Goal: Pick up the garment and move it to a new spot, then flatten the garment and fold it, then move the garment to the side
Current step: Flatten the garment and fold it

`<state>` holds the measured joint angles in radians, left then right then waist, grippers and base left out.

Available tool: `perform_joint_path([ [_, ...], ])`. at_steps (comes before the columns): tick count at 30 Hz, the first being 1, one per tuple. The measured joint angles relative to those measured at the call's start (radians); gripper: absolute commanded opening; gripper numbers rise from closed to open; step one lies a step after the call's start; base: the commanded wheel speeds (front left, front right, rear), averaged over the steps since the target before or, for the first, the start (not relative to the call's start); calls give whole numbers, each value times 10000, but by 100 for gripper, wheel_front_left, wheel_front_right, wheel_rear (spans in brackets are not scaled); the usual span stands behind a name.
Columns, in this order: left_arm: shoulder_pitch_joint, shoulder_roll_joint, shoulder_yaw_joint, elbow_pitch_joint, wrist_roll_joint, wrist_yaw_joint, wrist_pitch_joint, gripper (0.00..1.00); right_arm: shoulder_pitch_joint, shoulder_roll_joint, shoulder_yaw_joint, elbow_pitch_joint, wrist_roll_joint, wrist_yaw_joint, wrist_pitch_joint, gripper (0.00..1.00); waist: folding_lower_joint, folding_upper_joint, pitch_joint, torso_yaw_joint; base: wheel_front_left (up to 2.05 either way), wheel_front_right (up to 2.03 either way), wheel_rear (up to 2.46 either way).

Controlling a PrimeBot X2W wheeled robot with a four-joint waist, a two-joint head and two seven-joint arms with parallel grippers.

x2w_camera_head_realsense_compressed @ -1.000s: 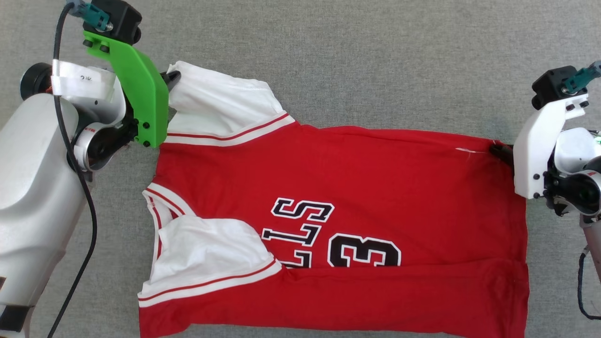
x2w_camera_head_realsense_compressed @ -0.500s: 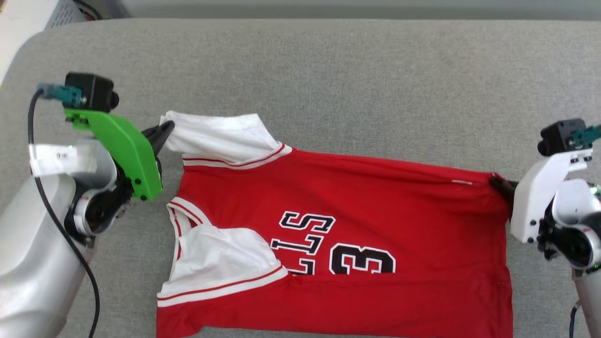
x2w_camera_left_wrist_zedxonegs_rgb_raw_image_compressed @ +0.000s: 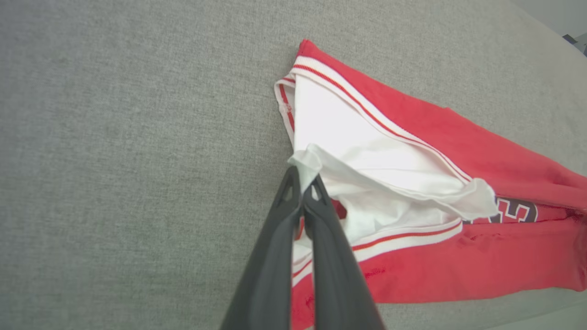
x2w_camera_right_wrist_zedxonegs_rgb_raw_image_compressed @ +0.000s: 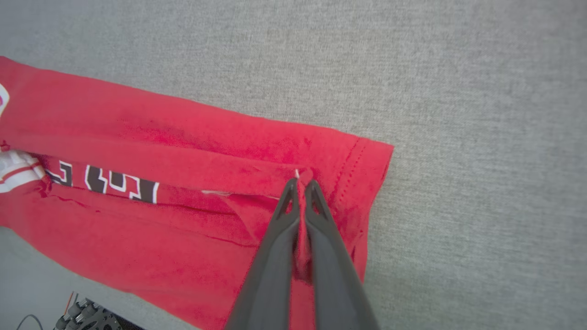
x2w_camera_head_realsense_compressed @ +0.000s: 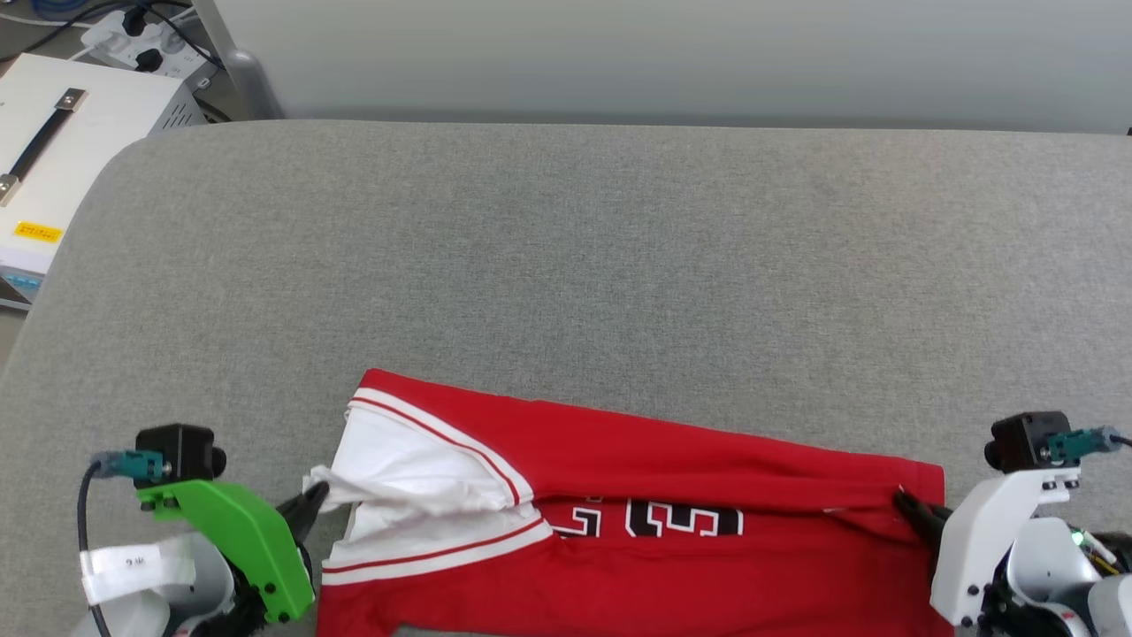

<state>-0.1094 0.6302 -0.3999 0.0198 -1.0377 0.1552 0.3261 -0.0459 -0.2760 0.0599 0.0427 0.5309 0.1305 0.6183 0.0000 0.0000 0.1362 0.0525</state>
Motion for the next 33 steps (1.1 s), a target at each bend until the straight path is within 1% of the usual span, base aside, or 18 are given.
perform_joint_path([
  [3,558,-33,2,2,-138,96,-73,0,468,180,-92,29,-59,0,-157,0,0,0,-23,29,0,0,0],
  [7,1007,-113,-2,224,-284,119,-148,0,882,382,-184,119,-171,0,-343,0,0,0,-54,-25,0,0,0],
  [8,1079,-157,-38,316,-284,119,-186,0,959,483,-180,182,-171,0,-407,20,0,0,-54,-50,0,0,0],
  [9,1099,-222,-86,393,-284,102,-203,0,1022,569,-178,228,-169,0,-449,75,0,0,-53,-67,0,0,0],
  [10,1101,-339,-140,495,-284,61,-301,0,1092,677,-171,276,-186,0,-591,100,0,0,-50,-85,0,0,0],
  [11,1099,-453,-188,621,-284,29,-389,16,1117,771,-167,316,-257,0,-784,100,0,0,-49,-102,0,0,0],
  [12,1089,-550,-238,748,-268,-23,-466,50,1127,871,-201,351,-270,0,-988,100,0,0,-44,-116,0,0,0],
  [13,1087,-639,-261,826,-265,-31,-548,100,1135,940,-203,362,-272,0,-1147,100,0,0,-43,-128,0,0,0],
  [17,1047,-894,-372,1003,-2,-146,-1039,100,1142,1195,-224,272,-359,0,-2102,100,0,0,-78,-182,0,0,0],
  [19,972,-991,-347,961,82,-328,-1434,100,1151,1269,-290,102,-368,0,-2468,100,0,0,-113,-199,0,0,0],
  [21,792,-972,-284,899,291,-453,-1841,100,1176,1315,-341,-163,-397,0,-2646,100,0,0,-162,-201,0,0,0],
  [24,562,-907,-127,709,757,-468,-2470,100,1236,1371,-508,-587,-393,0,-2688,100,0,0,-241,-228,0,0,0],
  [26,445,-884,-71,573,1012,-468,-2886,100,1264,1356,-780,-792,-408,0,-2560,100,0,0,-283,-254,0,0,0],
  [28,338,-909,42,326,1331,-460,-3434,100,1267,1273,-1214,-892,-453,0,-2171,100,0,0,-321,-266,0,0,0],
  [31,197,-941,121,61,1749,-395,-4065,100,1301,1043,-1778,-913,-621,0,-1304,100,0,0,-342,-234,0,0,0],
  [33,119,-970,111,-92,2107,-238,-4431,100,1337,1047,-2061,-955,-631,0,-598,100,0,0,-334,-198,0,0,0],
])
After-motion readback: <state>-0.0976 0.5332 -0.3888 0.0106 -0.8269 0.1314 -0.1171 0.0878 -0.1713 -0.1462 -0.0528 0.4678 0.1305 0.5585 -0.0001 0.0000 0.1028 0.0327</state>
